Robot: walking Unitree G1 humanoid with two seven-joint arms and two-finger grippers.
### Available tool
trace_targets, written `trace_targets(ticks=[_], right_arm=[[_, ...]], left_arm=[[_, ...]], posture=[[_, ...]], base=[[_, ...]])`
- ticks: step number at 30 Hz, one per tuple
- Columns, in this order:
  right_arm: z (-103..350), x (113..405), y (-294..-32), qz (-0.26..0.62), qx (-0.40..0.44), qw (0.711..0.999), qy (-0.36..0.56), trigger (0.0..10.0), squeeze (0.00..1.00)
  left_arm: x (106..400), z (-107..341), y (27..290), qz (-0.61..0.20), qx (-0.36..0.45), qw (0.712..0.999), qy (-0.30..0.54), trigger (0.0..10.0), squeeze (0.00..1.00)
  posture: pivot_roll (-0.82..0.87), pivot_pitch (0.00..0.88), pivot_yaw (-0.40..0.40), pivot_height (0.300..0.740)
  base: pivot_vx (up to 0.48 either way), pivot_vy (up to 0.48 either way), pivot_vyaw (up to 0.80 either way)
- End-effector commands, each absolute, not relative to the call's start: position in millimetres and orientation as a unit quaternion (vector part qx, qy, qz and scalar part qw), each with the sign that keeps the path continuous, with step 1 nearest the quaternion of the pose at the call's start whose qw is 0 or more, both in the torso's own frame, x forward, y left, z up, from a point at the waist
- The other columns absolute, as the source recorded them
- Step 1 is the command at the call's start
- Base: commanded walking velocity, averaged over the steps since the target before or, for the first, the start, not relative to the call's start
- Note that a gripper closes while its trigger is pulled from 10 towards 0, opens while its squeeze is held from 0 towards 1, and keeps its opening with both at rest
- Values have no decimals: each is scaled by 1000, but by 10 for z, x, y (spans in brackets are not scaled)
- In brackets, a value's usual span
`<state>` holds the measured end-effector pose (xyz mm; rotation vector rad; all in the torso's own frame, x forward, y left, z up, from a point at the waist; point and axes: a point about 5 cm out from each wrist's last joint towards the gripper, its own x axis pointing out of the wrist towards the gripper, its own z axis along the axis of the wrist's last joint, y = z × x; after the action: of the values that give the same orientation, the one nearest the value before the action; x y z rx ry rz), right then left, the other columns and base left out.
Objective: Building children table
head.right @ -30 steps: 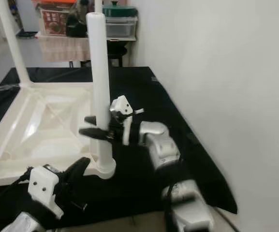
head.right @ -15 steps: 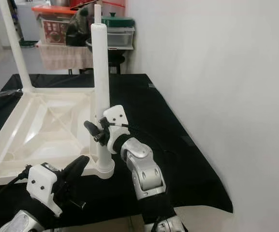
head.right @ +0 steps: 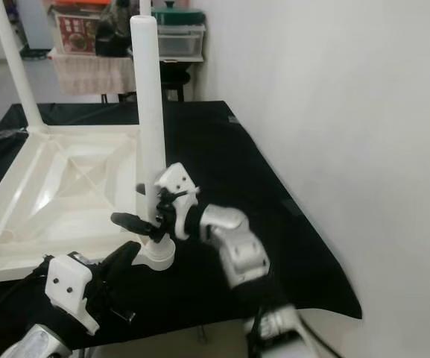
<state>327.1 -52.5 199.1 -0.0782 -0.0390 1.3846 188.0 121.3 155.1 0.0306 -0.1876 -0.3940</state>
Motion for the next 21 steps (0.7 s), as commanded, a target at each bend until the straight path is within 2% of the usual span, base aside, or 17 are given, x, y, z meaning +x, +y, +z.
trace_targets(ticks=[1, 3, 4, 5, 6, 7, 9, 10, 18, 21], right_arm=[[1954, 3239, -500, 680, -24, 733, -15, 10000, 0], [1970, 3269, -521, 698, -25, 715, -8, 10000, 0], [1970, 3269, -521, 698, -25, 715, -8, 10000, 0], [1999, 3291, -529, 706, -17, 708, -7, 9059, 0], [1999, 3291, -529, 706, -17, 708, -7, 9059, 0], [2021, 3310, -539, 710, -13, 704, -7, 1804, 0], [2021, 3310, -539, 710, -13, 704, -7, 1804, 0], [2034, 3323, -549, 713, -10, 701, -7, 0, 0], [2014, 3339, -650, 713, -9, 701, -12, 0, 0], [2020, 3343, -753, 697, -20, 717, -21, 0, 0]], left_arm=[[1873, 1529, 1206, -195, 14, 977, -91, 10000, 0], [1868, 1525, 1207, -195, 14, 977, -90, 10000, 0], [1868, 1525, 1207, -195, 14, 977, -90, 10000, 0], [1866, 1523, 1208, -195, 14, 977, -90, 10000, 0], [1866, 1523, 1208, -195, 14, 977, -90, 10000, 0], [1863, 1521, 1208, -195, 14, 977, -89, 10000, 0], [1863, 1521, 1208, -195, 14, 977, -89, 10000, 0], [1860, 1519, 1208, -195, 14, 977, -89, 10000, 0], [1852, 1521, 1207, -196, 13, 977, -88, 10000, 0], [1848, 1527, 1205, -197, 12, 976, -88, 10000, 0]], posture=[[78, 2, -95, 740], [81, 1, -96, 740], [81, 1, -96, 740], [84, 0, -95, 740], [84, 0, -95, 740], [85, 0, -95, 740], [85, 0, -95, 740], [85, 0, -95, 740], [74, 2, -84, 740], [71, 5, -82, 740]], base=[[0, 0, 0], [0, 0, 0], [0, 0, 0], [0, 0, 0], [0, 0, 0], [0, 0, 0], [0, 0, 0], [0, 0, 0], [0, 0, 0], [0, 0, 0]])
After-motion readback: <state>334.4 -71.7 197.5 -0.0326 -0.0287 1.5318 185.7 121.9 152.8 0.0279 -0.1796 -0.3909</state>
